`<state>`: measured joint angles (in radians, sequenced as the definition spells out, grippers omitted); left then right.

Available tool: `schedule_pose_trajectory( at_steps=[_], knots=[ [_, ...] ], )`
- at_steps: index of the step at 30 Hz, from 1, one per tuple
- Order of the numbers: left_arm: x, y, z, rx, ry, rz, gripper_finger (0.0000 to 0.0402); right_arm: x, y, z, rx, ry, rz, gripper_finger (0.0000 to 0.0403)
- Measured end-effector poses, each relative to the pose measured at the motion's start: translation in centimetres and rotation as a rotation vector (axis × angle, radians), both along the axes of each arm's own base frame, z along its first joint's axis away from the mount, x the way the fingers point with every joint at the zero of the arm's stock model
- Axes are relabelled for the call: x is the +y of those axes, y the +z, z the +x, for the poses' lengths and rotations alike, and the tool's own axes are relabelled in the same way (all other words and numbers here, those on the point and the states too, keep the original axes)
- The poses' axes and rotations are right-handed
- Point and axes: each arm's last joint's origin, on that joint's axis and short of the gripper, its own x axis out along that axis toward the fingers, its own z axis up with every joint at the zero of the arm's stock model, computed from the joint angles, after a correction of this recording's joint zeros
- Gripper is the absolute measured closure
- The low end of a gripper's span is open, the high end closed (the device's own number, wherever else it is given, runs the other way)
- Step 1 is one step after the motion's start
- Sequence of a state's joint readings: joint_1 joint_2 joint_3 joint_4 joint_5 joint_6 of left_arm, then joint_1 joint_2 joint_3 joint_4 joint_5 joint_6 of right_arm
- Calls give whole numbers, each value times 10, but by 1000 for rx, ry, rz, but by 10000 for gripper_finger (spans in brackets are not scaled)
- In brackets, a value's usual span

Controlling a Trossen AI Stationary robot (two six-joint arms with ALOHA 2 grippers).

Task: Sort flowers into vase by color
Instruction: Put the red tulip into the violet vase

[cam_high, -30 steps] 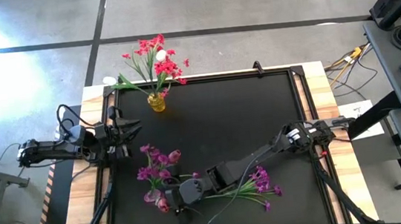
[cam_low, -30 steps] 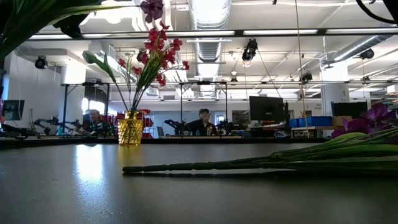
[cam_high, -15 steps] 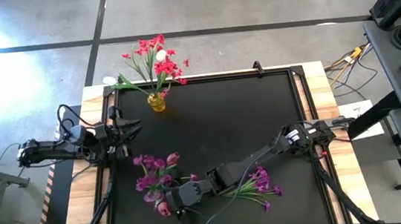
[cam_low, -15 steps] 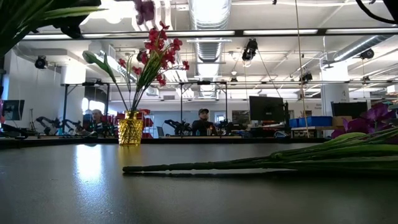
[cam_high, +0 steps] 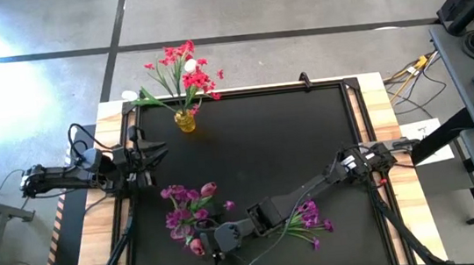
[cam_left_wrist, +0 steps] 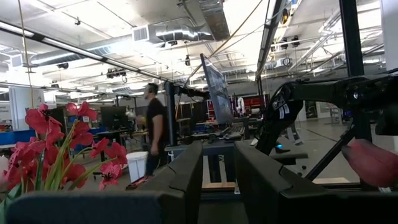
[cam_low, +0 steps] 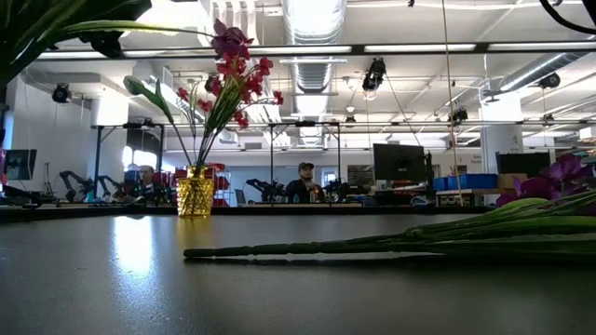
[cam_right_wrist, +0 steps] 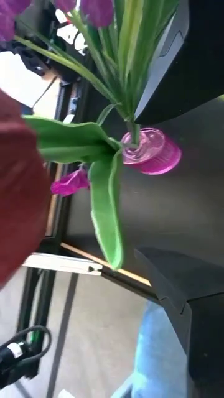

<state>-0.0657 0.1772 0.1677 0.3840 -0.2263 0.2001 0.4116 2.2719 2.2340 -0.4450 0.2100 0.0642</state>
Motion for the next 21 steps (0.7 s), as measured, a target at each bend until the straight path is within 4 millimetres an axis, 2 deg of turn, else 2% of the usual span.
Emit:
schedule_pose_trajectory(
  at_steps=[9, 15, 21],
  knots=[
    [0, 0, 0, 0, 0, 0, 324, 3, 13, -6, 28, 27, -39, 74],
    [0, 0, 0, 0, 0, 0, 324, -1, 2, -1, 43, 17, -54, 74],
    [0, 0, 0, 1, 0, 0, 324, -2, 3, -2, 86, 45, 76, 74]
  ],
)
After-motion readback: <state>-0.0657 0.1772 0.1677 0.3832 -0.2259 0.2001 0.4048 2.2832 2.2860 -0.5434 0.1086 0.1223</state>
